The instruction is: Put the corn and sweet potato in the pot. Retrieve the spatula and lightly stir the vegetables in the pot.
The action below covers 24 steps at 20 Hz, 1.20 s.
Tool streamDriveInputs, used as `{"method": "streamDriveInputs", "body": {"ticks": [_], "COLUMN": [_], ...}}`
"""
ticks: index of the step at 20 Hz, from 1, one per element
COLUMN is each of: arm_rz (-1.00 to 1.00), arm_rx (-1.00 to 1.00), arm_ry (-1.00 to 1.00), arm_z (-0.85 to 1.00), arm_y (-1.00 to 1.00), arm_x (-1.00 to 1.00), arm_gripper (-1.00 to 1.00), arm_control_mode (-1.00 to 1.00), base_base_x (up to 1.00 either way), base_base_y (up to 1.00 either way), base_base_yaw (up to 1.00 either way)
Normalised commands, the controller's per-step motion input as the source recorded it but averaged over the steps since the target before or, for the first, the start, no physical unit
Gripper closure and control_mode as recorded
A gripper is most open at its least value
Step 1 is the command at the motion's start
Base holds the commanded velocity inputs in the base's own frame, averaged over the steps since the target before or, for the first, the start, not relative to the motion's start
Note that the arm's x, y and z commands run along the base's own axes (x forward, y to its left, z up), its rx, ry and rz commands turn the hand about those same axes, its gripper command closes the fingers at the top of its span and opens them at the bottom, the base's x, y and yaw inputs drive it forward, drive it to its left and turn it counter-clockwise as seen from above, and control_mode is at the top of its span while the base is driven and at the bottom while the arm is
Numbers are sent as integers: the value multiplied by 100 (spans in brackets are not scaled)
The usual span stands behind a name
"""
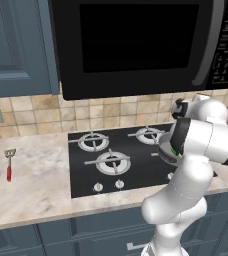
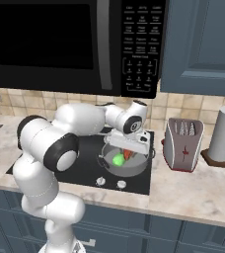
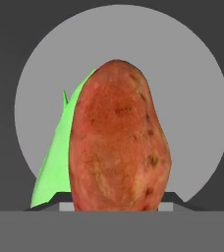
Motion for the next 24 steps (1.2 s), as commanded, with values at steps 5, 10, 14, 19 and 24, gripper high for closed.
{"method": "streamDriveInputs", "body": {"ticks": [5,10,14,19,24], "arm_rz": [7,6,2,0,0], "arm_rx": [0,0,0,0,0], "arm_ry": [0,0,0,0,0], "arm_z": [-23,-18,0,0,0], "arm_y": [0,0,0,0,0], "arm_x": [0,0,0,0,0], "arm_gripper": [100,100,100,-100,-100], "arm_control_mode": [-100,-100,-100,-100,-100], "base_base_x": [0,0,0,0,0], "base_base_y": [0,0,0,0,0], "base_base_yaw": [0,0,0,0,0]}}
